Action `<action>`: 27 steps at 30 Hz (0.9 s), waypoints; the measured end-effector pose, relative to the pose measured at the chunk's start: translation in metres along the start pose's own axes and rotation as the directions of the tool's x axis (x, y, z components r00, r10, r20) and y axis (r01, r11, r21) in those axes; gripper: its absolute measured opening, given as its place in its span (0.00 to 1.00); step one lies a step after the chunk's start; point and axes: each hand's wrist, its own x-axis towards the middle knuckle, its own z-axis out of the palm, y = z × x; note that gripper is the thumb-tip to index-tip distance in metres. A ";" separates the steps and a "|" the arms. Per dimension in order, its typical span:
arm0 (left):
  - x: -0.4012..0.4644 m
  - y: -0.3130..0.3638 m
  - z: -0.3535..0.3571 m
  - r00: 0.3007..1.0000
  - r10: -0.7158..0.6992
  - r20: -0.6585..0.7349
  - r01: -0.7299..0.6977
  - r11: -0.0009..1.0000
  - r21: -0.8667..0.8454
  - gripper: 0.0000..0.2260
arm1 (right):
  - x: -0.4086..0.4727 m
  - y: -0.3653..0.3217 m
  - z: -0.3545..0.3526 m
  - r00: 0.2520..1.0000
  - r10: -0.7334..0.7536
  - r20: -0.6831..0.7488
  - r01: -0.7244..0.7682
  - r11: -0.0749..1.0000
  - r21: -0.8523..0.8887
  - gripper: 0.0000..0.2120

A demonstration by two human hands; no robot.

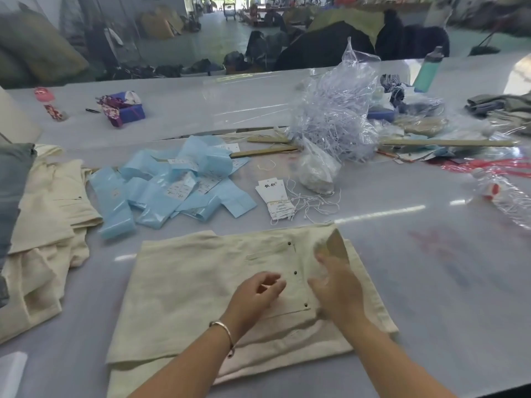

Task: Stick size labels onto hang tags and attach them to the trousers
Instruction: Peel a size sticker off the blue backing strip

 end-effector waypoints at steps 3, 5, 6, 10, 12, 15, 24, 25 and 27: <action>0.014 0.021 0.024 0.999 -0.046 -0.012 0.041 0.964 -0.263 0.12 | -0.026 -0.015 0.009 0.931 -0.299 0.208 0.335 0.927 -0.166 0.18; 0.022 0.026 0.030 0.990 -0.004 -0.143 -0.018 0.988 -0.156 0.06 | -0.032 -0.011 0.009 0.897 -0.328 0.297 0.399 0.890 -0.220 0.19; 0.027 0.025 0.031 0.983 0.004 -0.182 -0.024 0.994 -0.106 0.11 | -0.033 -0.008 0.006 0.887 -0.346 0.304 0.413 0.891 -0.190 0.19; 0.040 0.020 0.031 0.970 -0.011 -0.243 -0.017 0.994 -0.111 0.13 | -0.033 0.008 -0.015 0.965 -0.246 0.090 0.226 0.956 0.187 0.09; 0.045 0.020 0.031 0.963 0.006 -0.269 -0.035 0.994 -0.105 0.14 | -0.028 0.018 -0.022 0.997 -0.077 -0.027 0.082 0.953 0.290 0.11; 0.046 0.022 0.033 0.949 0.077 -0.305 -0.090 0.996 -0.029 0.13 | -0.019 0.025 -0.026 0.993 0.119 -0.009 -0.101 0.876 0.472 0.12; 0.033 0.040 0.051 0.828 0.545 -0.133 -0.373 0.713 0.594 0.13 | -0.010 0.033 -0.018 0.938 0.323 0.123 -0.343 0.823 0.453 0.24; 0.032 0.042 0.053 0.851 0.511 -0.119 -0.349 0.721 0.599 0.12 | -0.008 0.033 -0.018 0.939 0.316 0.136 -0.343 0.834 0.432 0.25; 0.029 0.046 0.058 0.898 0.415 -0.146 -0.258 0.766 0.588 0.09 | -0.003 0.034 -0.020 0.933 0.317 0.168 -0.358 0.857 0.371 0.25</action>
